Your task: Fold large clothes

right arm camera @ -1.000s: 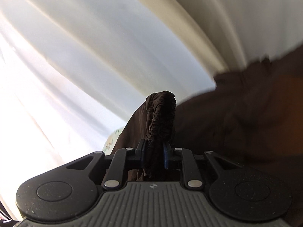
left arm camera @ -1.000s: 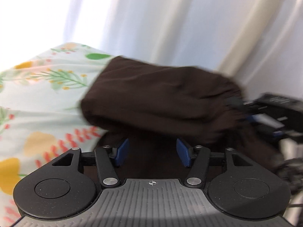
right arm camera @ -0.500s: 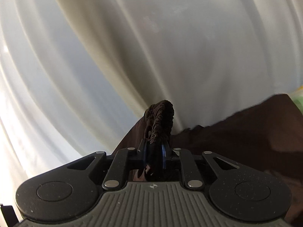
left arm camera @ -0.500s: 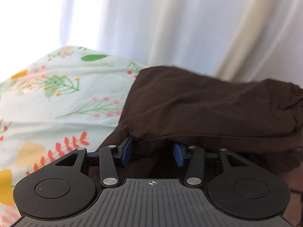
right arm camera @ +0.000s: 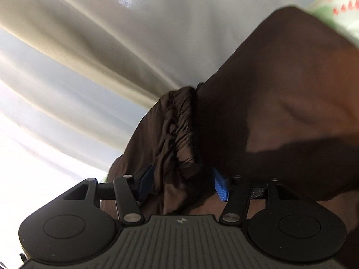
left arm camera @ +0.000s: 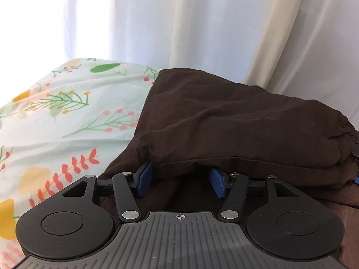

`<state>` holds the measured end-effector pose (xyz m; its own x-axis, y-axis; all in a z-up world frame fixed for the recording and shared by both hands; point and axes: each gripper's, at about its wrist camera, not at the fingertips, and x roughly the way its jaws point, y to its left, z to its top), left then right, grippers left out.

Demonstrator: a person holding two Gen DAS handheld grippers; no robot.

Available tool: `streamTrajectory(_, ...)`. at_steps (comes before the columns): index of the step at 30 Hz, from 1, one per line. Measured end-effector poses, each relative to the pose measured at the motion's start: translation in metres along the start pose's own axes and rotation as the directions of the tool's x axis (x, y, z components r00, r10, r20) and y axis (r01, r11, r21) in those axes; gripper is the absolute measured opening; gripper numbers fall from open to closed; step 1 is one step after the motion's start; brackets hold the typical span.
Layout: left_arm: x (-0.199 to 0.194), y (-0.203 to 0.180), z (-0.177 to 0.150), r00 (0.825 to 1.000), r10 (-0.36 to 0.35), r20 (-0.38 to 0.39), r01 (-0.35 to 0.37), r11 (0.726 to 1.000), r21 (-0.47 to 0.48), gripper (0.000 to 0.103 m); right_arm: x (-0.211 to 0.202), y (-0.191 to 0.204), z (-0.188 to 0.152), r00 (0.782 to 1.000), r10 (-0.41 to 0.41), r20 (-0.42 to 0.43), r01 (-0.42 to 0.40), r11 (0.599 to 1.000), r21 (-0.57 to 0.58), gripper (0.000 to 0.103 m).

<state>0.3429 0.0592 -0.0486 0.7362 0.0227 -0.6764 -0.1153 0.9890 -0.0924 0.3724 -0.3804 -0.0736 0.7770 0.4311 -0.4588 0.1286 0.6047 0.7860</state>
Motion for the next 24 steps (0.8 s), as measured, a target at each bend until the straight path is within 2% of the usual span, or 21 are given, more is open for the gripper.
streamTrajectory(1, 0.001, 0.0, 0.0, 1.0, 0.002, 0.0, -0.002, 1.0, 0.003, 0.062, 0.007, -0.001, 0.001, 1.0, 0.007, -0.014, -0.007, 1.0, 0.013, 0.051)
streamTrajectory(2, 0.002, -0.001, 0.0, 1.0, 0.004, -0.002, -0.004, 1.0, 0.006, 0.063, 0.013, 0.0, 0.002, 1.0, -0.004, -0.024, 0.004, 1.0, 0.021, 0.032)
streamTrajectory(3, -0.001, -0.001, 0.0, 1.0, 0.006, -0.003, -0.006, 1.0, 0.008, 0.063, 0.016, 0.004, 0.001, 0.999, -0.023, -0.025, 0.023, 1.0, 0.005, 0.025)
streamTrajectory(5, -0.004, 0.0, 0.0, 1.0, 0.001, -0.007, -0.001, 1.0, 0.001, 0.064, 0.01, 0.018, -0.007, 0.999, -0.041, 0.021, 0.043, 0.996, -0.083, 0.022)
streamTrajectory(7, -0.007, 0.002, 0.0, 1.0, -0.017, -0.01, 0.017, 1.0, -0.006, 0.065, -0.012, 0.038, -0.013, 0.993, -0.033, 0.117, 0.057, 0.976, -0.208, 0.021)
streamTrajectory(9, -0.007, 0.002, -0.001, 0.999, -0.038, -0.021, 0.038, 0.999, 0.001, 0.065, -0.022, 0.048, -0.016, 0.984, -0.056, 0.166, 0.103, 0.953, -0.286, 0.021)
streamTrajectory(11, -0.01, -0.002, -0.004, 0.999, -0.042, -0.026, 0.043, 0.999, 0.021, 0.069, -0.017, 0.049, -0.021, 0.977, -0.118, 0.177, 0.175, 0.918, -0.355, 0.022)
streamTrajectory(13, -0.013, -0.002, -0.006, 0.997, -0.047, -0.053, 0.048, 0.999, 0.022, 0.075, -0.001, 0.042, -0.024, 0.968, -0.202, 0.148, 0.246, 0.878, -0.41, 0.026)
streamTrajectory(15, -0.022, 0.003, -0.007, 0.996, -0.057, -0.062, 0.057, 0.998, 0.007, 0.076, -0.003, 0.032, -0.023, 0.967, -0.221, 0.131, 0.255, 0.887, -0.386, 0.035)
streamTrajectory(16, -0.03, 0.007, -0.005, 0.996, -0.073, -0.057, 0.073, 0.997, -0.002, 0.076, -0.01, 0.028, -0.021, 0.967, -0.213, 0.137, 0.25, 0.898, -0.363, 0.044)
streamTrajectory(17, -0.038, 0.012, -0.003, 0.996, -0.085, -0.037, 0.085, 0.996, -0.015, 0.078, -0.02, 0.027, -0.019, 0.964, -0.212, 0.162, 0.257, 0.899, -0.353, 0.047)
streamTrajectory(19, -0.051, 0.02, 0.005, 0.995, -0.093, 0.022, 0.093, 0.995, -0.037, 0.083, -0.038, 0.026, -0.014, 0.94, -0.243, 0.241, 0.317, 0.882, -0.348, 0.049)
streamTrajectory(21, -0.055, 0.023, 0.015, 0.994, -0.084, 0.074, 0.087, 0.995, -0.048, 0.084, -0.045, 0.03, -0.007, 0.908, -0.281, 0.311, 0.382, 0.861, -0.336, 0.049)
streamTrajectory(22, -0.052, 0.02, 0.021, 0.993, -0.081, 0.082, 0.086, 0.995, -0.05, 0.085, -0.051, 0.032, -0.005, 0.905, -0.274, 0.327, 0.383, 0.858, -0.342, 0.049)
streamTrajectory(24, -0.041, 0.01, 0.031, 0.993, -0.084, 0.087, 0.089, 0.994, -0.061, 0.085, -0.047, 0.047, -0.008, 0.92, -0.215, 0.328, 0.341, 0.852, -0.398, 0.045)
